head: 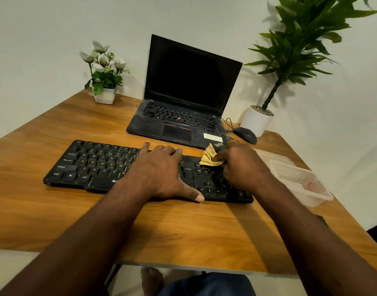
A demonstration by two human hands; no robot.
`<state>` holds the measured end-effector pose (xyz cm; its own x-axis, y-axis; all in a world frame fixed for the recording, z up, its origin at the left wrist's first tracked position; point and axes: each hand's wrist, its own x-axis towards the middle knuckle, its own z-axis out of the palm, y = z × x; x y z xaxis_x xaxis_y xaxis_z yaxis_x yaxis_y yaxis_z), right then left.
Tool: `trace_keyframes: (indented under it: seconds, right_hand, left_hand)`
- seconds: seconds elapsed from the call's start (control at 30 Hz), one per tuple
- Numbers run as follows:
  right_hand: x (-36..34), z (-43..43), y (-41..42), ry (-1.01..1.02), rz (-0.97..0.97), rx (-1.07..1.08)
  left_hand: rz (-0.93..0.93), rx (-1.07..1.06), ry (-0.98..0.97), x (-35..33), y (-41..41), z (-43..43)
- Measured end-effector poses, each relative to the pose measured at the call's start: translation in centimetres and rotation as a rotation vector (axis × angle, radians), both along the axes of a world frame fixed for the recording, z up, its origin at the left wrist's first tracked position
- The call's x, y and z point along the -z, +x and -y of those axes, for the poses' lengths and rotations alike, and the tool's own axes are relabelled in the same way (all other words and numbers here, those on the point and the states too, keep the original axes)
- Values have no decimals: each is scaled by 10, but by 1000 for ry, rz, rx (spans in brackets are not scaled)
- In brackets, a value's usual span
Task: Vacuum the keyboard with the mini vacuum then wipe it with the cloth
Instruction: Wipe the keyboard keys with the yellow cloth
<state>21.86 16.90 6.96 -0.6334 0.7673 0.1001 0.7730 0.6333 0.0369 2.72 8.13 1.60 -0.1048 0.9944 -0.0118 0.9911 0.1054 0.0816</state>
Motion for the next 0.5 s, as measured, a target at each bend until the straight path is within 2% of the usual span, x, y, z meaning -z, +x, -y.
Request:
trace_keyframes:
  seconds: [0.1, 0.3, 0.5]
  right_hand:
    - [5, 19, -20, -5, -35, -84]
    - [1, 38, -46, 23, 136, -37]
    - [1, 71, -25, -12, 224, -52]
  left_hand:
    - [-3, 15, 4, 0, -2, 0]
    - [10, 18, 8, 2, -4, 3]
    - [8, 12, -16, 1, -4, 0]
